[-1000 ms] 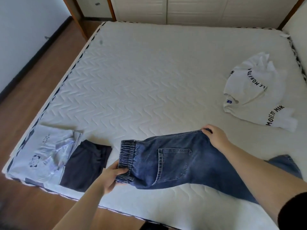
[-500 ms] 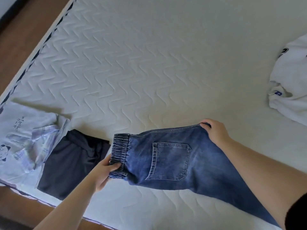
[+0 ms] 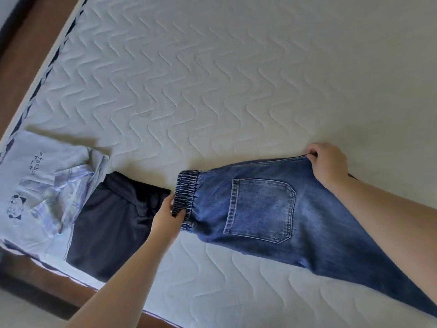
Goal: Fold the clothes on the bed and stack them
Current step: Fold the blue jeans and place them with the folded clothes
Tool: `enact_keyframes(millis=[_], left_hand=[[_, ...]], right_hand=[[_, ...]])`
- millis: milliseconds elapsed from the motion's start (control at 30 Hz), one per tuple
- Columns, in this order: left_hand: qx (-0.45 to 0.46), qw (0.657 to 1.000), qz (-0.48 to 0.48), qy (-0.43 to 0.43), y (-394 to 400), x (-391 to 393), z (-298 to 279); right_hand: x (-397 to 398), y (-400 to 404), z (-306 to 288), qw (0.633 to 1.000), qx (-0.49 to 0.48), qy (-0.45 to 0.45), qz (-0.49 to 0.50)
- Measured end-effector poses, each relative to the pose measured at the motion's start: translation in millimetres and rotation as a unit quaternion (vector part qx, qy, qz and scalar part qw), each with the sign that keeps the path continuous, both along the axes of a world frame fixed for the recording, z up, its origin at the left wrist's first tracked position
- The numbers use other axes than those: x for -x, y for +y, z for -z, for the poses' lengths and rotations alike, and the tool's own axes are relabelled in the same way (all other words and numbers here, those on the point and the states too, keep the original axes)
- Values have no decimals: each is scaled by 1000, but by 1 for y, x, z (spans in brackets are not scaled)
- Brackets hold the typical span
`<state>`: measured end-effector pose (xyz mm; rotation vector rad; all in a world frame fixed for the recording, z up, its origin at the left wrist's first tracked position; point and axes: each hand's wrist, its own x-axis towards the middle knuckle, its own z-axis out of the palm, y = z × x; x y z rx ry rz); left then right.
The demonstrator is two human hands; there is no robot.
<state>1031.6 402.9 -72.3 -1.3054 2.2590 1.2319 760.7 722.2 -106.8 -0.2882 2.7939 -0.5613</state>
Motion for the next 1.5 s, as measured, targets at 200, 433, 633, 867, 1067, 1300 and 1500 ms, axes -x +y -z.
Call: enact_keyframes(millis=[200, 433, 633, 867, 1067, 1300, 1500], left_hand=[[356, 895, 243, 115, 30, 10, -1], [358, 807, 469, 21, 50, 36, 34], [359, 793, 486, -73, 50, 35, 61], [343, 794, 493, -91, 50, 40, 68], [347, 788, 498, -108, 51, 42, 74], [314, 788, 499, -178, 53, 56, 63], [320, 853, 403, -82, 103, 88, 7]], right_hand=[[-81, -48, -30, 988, 61, 120, -78], [-145, -96, 8, 976, -57, 21, -207], [-99, -56, 43, 966, -174, -5, -193], [-81, -58, 50, 959, -170, -95, -205], [-75, -57, 57, 957, -138, -128, -219], [-63, -50, 29, 942, -90, -192, -260], [-74, 31, -27, 980, 35, -81, -178]])
